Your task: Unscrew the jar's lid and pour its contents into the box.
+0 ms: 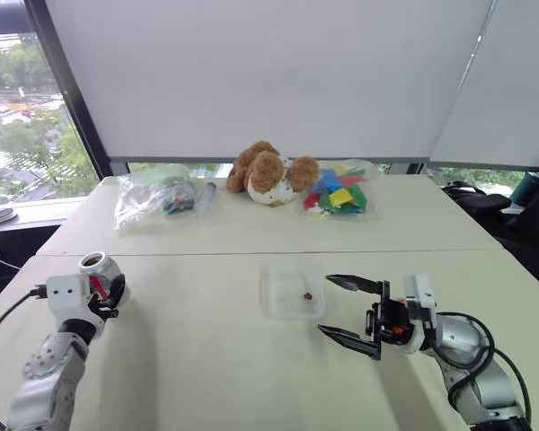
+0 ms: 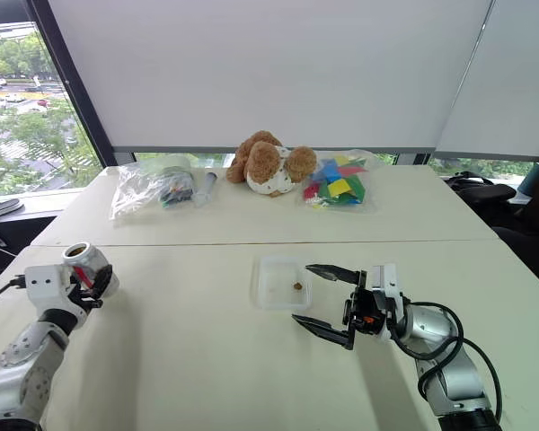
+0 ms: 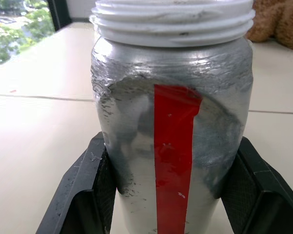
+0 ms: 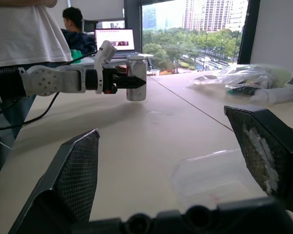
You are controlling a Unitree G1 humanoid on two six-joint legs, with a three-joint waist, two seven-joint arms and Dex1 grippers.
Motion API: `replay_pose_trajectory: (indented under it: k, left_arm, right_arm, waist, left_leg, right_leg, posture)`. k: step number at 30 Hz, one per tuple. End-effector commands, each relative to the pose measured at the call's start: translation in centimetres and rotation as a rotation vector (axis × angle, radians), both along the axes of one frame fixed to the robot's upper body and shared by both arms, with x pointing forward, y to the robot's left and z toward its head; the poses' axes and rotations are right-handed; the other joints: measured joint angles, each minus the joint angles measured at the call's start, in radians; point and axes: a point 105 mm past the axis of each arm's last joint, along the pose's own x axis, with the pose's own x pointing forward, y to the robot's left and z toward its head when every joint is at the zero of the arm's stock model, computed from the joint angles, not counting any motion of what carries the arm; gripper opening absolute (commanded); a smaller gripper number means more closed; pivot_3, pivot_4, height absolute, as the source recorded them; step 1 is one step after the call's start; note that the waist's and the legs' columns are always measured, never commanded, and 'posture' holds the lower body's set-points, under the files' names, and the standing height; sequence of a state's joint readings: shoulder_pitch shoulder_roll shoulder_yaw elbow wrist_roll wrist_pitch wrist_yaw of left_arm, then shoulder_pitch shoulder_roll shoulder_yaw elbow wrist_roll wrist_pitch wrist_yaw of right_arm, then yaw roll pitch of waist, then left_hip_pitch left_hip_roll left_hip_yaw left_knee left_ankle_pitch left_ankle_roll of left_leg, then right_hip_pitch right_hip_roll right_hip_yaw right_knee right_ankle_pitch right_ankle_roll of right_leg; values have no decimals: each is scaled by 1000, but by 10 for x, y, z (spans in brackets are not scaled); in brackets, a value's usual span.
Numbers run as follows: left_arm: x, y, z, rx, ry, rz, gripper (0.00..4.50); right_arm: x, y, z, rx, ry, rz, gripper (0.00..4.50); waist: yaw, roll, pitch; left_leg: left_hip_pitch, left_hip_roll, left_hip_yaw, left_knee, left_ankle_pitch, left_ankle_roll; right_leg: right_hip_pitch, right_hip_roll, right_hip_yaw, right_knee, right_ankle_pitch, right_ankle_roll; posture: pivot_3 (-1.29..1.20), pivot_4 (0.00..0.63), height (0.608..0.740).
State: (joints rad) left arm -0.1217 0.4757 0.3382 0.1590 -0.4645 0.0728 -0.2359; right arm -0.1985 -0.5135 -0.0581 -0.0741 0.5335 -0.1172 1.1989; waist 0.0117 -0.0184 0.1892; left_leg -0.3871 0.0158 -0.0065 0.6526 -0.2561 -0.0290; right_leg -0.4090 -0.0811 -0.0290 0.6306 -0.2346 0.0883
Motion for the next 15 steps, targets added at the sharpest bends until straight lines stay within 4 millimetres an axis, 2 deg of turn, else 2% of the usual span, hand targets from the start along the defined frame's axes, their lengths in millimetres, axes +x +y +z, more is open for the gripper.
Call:
replay_pose_trajectory:
  k: [1, 9, 13, 14, 15]
  left_arm:
    - [-3, 6, 1, 11, -30, 20, 2220]
    - [-6, 4, -9, 58, -45, -7, 2220]
    - [-8, 4, -8, 52, -53, -3, 4207]
    - [-8, 4, -7, 52, -58, -1, 4436]
    - [-9, 4, -5, 50, -63, 4, 4436]
  right_arm:
    - [0, 0, 7, 13, -47, -4, 4463]
    - [0, -3, 11, 9, -60, -23, 4463]
    - [0, -5, 13, 7, -63, -30, 4500]
    - [0, -6, 14, 7, -63, -32, 4500]
    - [0, -6, 14, 6, -64, -34, 4500]
  waist:
    - [0, 0, 0]
    - [0, 1, -1]
    - [0, 1, -1]
    - [0, 1, -1]
    - [0, 1, -1]
  left_leg:
    - [0, 0, 0, 0, 0, 0]
    - [1, 0, 0, -1, 0, 0]
    - [1, 0, 1, -1, 0, 0]
    - [1, 0, 1, -1, 0, 0]
    - [1, 0, 0, -1, 0, 0]
  right_leg:
    - [0, 0, 0, 0, 0, 0]
    - [0, 0, 0, 0, 0, 0]
    - [0, 0, 0, 0, 0, 0]
    - [0, 0, 0, 0, 0, 0]
    - [0, 0, 0, 0, 0, 0]
  posture:
    - [0, 150, 740]
    - [0, 150, 740]
    - [0, 150, 740]
    - [0, 150, 740]
    - [0, 150, 740]
